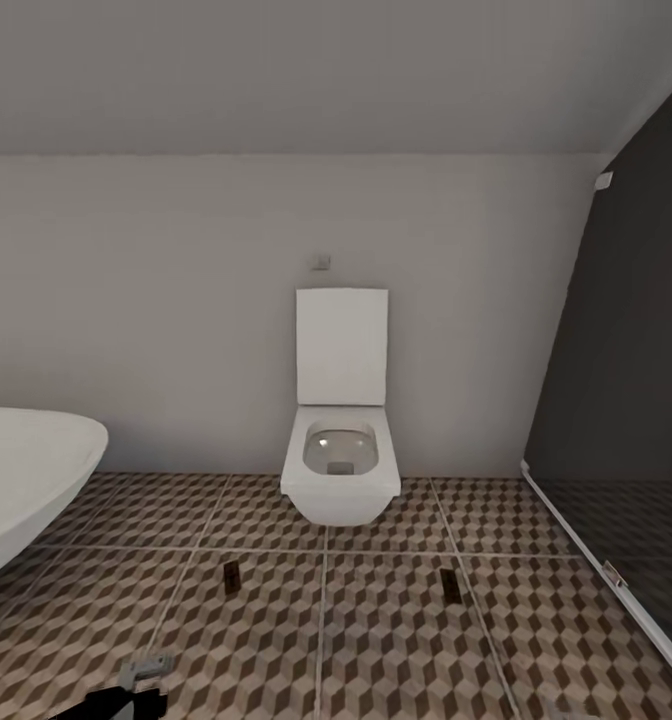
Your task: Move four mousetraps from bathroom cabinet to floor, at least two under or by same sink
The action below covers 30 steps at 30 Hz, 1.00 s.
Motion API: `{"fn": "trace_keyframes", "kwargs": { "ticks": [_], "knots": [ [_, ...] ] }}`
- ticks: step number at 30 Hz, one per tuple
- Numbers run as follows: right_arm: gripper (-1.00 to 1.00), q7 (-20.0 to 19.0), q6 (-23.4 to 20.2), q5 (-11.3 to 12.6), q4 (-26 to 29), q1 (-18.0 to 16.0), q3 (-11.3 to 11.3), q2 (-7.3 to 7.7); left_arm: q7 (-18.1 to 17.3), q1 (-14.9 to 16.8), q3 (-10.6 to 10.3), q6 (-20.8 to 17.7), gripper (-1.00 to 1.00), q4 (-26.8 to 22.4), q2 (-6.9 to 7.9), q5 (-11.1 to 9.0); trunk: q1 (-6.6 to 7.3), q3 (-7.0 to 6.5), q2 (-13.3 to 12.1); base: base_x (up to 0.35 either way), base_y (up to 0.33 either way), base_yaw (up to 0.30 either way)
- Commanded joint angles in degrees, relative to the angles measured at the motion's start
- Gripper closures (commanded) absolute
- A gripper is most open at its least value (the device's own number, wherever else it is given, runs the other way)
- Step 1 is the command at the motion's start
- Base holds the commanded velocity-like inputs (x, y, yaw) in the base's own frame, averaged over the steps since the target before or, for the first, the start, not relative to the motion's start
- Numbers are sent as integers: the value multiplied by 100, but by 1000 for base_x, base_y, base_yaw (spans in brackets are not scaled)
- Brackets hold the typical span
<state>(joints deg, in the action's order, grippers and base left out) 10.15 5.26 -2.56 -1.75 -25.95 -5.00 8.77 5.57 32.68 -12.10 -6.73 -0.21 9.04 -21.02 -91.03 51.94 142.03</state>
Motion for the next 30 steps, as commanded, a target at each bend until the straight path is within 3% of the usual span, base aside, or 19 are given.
{"fn": "trace_keyframes", "kwargs": {
  "ticks": [1, 16, 30],
  "knots": [
    [-100, 7, 64, -27, -18, 39, -45, -1, 14, -37, -50, -22, -100, -3, -5, -48, 24, -13, -39, 0, 0, 0],
    [-100, -18, 214, -29, -18, 673, -45, -41, 14, -726, -47, 480, -100, -6, -76, -51, 353, -282, -641, 0, 0, 0],
    [-100, -22, 350, -21, -18, 882, -45, -51, -56, -847, -47, 572, -100, -4, -116, -52, 661, -534, -1202, 0, 0, 0]
  ]
}}
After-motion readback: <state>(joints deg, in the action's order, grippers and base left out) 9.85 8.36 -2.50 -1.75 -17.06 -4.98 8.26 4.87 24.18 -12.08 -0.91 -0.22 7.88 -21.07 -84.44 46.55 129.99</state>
